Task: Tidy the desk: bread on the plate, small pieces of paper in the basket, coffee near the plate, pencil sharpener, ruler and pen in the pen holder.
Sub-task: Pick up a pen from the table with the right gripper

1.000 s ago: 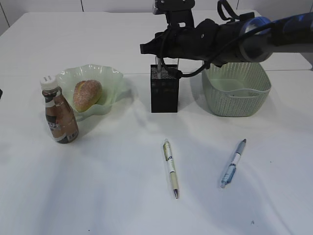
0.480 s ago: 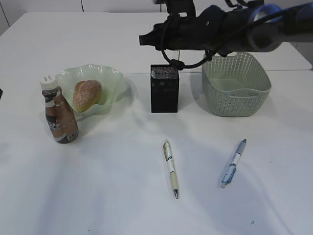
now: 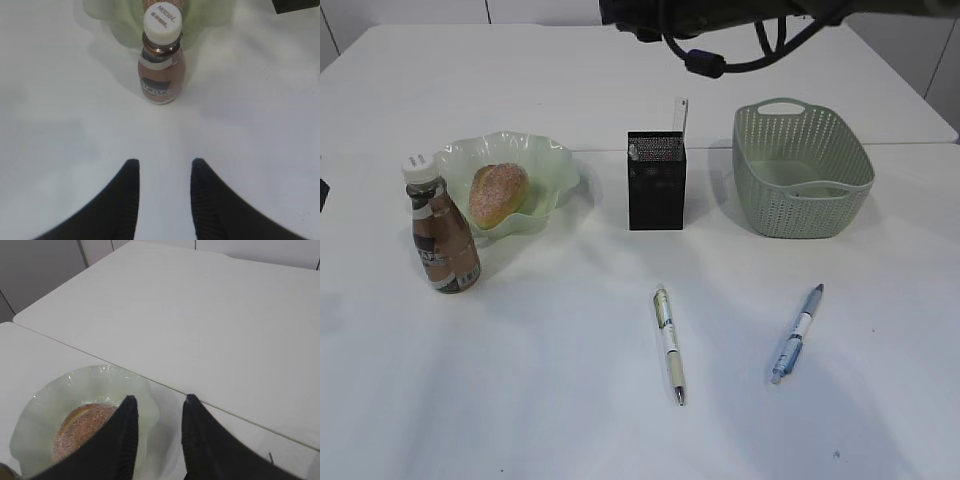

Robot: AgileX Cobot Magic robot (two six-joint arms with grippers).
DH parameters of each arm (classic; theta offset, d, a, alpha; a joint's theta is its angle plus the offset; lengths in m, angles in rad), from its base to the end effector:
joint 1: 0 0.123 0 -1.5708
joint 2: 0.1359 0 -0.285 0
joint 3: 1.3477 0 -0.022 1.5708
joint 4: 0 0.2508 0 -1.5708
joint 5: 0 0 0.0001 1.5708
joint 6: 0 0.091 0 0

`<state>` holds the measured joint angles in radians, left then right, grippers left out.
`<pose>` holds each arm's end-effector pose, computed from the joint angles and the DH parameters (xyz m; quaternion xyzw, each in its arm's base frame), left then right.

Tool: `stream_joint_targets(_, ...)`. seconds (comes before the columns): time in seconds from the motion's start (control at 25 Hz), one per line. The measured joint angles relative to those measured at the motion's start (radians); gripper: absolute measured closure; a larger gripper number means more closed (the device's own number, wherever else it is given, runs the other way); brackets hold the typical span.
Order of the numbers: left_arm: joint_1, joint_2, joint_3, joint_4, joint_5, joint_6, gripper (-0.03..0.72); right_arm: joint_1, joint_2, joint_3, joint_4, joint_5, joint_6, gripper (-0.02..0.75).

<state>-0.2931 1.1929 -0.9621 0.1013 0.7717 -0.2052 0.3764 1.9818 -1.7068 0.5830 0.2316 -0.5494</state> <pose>0.2302 -0.0628 0.3137 0.0645 0.9436 -0.0356 0.3227 0.4444 0.1881 0.3075 -0.1810 0.8076 0.1618 0.5374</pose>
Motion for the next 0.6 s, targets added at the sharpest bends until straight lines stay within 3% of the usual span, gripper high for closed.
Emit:
stream_joint_targets(0.36,0.000,0.000,0.000,-0.025,0.029,0.000,0.449,0.000,-0.123,0.000,-0.070,0.329,-0.002,0.477)
stream_joint_targets(0.6,0.000,0.000,0.000,-0.034,0.053,0.000,0.449,0.000,-0.146,0.000,-0.195,0.637,0.025,0.477)
